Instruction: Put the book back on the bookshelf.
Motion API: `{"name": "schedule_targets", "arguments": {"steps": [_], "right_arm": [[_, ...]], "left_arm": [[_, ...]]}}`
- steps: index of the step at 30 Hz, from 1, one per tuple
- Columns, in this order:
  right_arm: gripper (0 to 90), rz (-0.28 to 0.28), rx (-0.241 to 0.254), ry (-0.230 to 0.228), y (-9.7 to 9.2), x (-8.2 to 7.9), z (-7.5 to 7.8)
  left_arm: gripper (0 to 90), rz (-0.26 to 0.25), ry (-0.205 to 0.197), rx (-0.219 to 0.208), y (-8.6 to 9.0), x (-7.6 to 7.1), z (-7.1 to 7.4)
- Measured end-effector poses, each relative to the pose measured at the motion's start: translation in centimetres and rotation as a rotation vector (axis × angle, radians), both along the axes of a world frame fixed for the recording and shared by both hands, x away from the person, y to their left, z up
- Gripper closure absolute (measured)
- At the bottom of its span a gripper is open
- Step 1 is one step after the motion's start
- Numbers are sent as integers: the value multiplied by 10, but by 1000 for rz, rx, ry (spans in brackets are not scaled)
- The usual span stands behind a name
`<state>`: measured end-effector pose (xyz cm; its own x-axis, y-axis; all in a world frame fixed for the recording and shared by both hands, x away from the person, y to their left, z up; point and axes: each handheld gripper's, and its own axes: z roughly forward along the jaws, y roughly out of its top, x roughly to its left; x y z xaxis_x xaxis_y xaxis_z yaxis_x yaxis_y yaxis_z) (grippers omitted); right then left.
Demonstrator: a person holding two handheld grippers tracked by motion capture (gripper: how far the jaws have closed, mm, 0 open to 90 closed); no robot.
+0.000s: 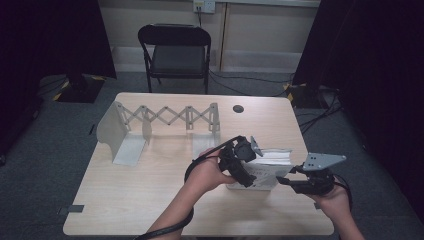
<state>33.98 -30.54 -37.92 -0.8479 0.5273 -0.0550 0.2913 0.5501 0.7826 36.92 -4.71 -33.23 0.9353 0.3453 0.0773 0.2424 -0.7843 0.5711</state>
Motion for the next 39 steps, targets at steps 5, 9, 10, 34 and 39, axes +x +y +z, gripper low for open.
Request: {"name": "schedule_targets", "arguments": {"steps": [5,9,10,34,39], "right_arm": [[556,-8,1,12,-1,4,-2],[543,-11,-6,19,0,6,-3],[542,-13,-8,17,1,6,-4],[392,-44,18,30,-4,12,-24],[387,-44,18,44,-5,13,-32]], "left_arm": [[364,-7,4,1,3,-2,2],[426,-19,-6,9,4,-3,4],[442,-19,-7,17,4,-3,4],[523,-9,-9,56,3,-10,7],[524,4,0,59,8,-11,8]]}}
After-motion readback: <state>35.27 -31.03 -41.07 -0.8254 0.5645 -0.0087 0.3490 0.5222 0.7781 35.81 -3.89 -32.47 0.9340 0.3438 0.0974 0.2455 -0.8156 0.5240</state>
